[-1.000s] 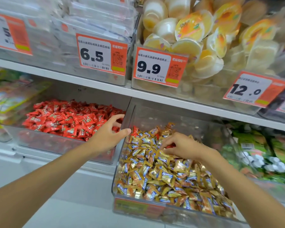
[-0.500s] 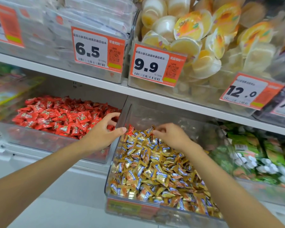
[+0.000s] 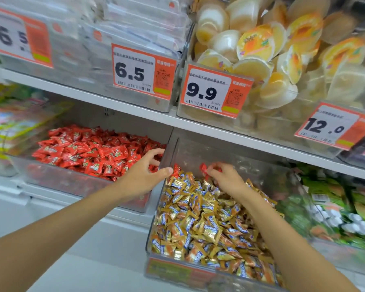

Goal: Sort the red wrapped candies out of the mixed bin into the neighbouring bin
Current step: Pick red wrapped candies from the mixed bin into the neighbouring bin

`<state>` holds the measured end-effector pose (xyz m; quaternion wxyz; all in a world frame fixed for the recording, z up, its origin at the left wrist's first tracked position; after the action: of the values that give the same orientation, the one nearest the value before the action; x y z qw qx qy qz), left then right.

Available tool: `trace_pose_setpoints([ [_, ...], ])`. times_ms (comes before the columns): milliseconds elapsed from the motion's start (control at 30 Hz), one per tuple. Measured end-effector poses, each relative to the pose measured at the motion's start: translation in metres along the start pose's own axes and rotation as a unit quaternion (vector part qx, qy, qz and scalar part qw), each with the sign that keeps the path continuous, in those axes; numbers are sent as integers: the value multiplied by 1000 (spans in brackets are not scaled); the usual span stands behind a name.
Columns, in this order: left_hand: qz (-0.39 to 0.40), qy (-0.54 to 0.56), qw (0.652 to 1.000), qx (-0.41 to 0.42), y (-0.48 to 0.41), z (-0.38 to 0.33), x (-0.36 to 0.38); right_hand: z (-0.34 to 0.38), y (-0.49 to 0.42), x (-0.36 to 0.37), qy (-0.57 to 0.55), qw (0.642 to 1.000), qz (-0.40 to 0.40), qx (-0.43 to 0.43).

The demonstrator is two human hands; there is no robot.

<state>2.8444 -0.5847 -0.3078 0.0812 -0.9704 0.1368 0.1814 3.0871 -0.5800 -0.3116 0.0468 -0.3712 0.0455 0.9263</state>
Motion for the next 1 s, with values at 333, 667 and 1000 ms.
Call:
trace_pose_setpoints([
  [333,7,1,1000,-1,1,-2,0,23,6,7,-55,997,31,51],
  [667,4,7,1000,5,-1,1,1,38,6,42,139,954,259,-57],
  [1000,15,1,1000,-13,-7,8,1,35,-4,35,139,976,141,-88],
])
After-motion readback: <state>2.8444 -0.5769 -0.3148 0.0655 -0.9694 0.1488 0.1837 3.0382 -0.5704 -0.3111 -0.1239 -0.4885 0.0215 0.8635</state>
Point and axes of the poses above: each hand's wrist, its own y-axis away from the middle knuckle, its own x-axis out of the palm, z = x × y, the point moved 4 cm from there along -y, towards the middle knuckle, and after that the axes turned 2 degrees about x, right-handed, at the moved point
